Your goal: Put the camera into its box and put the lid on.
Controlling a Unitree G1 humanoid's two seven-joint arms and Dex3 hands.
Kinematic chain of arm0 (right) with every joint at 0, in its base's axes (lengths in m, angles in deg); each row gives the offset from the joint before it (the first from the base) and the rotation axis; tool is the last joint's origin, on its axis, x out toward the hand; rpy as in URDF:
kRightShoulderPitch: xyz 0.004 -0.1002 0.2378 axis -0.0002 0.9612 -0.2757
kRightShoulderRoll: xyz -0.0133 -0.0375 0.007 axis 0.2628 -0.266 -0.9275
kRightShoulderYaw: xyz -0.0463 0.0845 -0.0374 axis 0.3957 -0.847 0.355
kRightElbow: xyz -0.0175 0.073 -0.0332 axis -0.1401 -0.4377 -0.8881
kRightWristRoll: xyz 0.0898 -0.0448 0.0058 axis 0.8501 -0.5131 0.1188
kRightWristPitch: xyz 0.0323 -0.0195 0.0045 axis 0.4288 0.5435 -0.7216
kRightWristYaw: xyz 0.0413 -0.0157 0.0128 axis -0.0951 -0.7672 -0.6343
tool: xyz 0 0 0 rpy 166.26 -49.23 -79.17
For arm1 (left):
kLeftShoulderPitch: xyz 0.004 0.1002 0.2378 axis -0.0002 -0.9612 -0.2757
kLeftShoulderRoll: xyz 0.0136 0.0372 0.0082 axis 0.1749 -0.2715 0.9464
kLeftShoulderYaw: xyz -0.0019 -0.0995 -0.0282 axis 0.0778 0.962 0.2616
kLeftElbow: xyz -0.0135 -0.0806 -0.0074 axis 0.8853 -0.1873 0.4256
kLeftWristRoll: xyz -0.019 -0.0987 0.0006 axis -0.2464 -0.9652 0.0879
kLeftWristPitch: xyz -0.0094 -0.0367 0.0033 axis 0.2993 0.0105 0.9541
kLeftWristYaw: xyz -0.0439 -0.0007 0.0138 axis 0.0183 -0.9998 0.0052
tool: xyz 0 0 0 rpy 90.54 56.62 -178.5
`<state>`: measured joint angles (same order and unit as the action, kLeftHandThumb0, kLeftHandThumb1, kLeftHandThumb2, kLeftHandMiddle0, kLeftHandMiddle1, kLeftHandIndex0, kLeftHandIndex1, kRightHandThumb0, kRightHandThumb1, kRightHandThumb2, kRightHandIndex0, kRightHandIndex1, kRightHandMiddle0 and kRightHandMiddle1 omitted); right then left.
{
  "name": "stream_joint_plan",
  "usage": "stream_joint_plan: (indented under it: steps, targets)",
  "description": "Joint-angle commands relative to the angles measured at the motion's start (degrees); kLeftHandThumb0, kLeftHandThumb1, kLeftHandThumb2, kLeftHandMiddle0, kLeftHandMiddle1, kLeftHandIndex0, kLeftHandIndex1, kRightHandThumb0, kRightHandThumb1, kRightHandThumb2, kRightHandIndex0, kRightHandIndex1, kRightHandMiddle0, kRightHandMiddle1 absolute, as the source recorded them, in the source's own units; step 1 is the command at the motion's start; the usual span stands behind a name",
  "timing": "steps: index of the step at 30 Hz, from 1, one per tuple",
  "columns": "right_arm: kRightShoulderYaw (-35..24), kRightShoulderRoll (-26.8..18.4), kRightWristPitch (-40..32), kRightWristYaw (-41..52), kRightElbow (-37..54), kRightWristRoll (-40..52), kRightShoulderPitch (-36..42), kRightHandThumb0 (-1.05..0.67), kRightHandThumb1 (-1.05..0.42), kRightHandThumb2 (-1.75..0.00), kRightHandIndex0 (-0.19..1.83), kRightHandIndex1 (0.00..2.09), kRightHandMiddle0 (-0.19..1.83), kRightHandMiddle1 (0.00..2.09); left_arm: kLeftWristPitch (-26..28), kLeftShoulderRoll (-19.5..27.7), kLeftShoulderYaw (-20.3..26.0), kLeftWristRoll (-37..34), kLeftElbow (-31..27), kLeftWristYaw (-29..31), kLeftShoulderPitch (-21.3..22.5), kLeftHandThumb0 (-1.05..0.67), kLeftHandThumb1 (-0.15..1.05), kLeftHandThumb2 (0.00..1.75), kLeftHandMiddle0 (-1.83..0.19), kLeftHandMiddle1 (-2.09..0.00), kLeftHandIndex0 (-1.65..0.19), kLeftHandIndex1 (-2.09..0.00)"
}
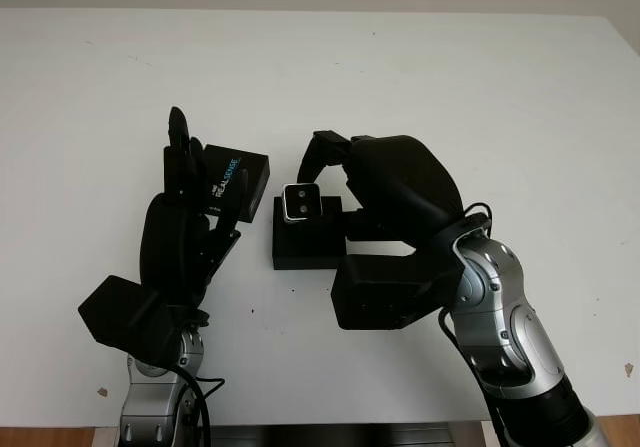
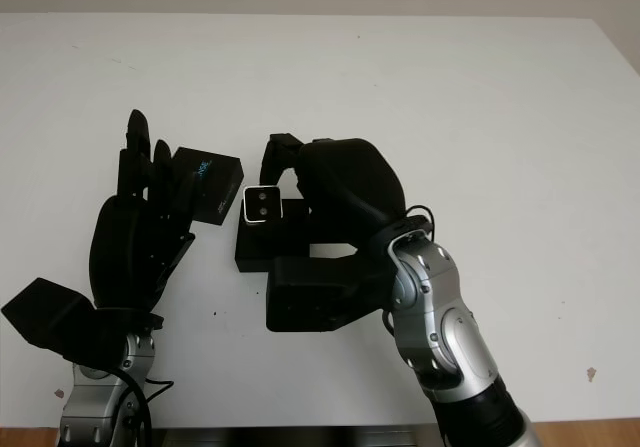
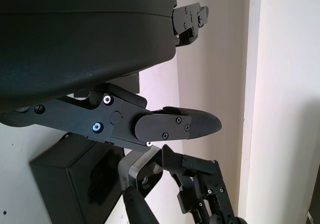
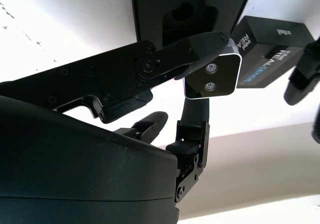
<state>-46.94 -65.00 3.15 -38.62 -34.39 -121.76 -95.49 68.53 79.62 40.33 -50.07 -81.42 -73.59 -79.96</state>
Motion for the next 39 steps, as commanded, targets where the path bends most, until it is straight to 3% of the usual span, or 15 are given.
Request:
stream_joint_plan:
  steps: [1, 17, 39]
  targets:
    - [0.31, -0.06, -0.76, 0.13, -0.02, -0.65, 0.49, -0.47, -1.05, -0.18, 0.46, 0.19, 0.42, 1.77, 0.06, 0.22, 0.15, 0.03, -0.74, -0.02, -0.31, -0.51, 1.05, 0.37, 0.19, -0.04, 0.19, -0.04]
    - [0.65, -1.79, -2.13, 2.13, 0.31, -3.94, 1.78, -0.47, -1.05, -0.14, 0.51, 0.14, 0.41, 1.77, 0.11, 0.13, 0.22, 0.30, -1.18, -0.44, -0.44, -0.52, 1.05, 0.35, 0.18, -0.05, 0.18, -0.05]
    - [2.60, -0.45, -3.41, 2.71, 0.84, -4.56, 3.85, -0.45, -1.05, -0.12, 0.56, 0.09, 0.41, 1.70, 0.36, 0.66, 0.22, 0.54, -1.78, -0.41, -0.87, -0.51, 1.05, 0.36, 0.18, -0.06, 0.18, -0.05]
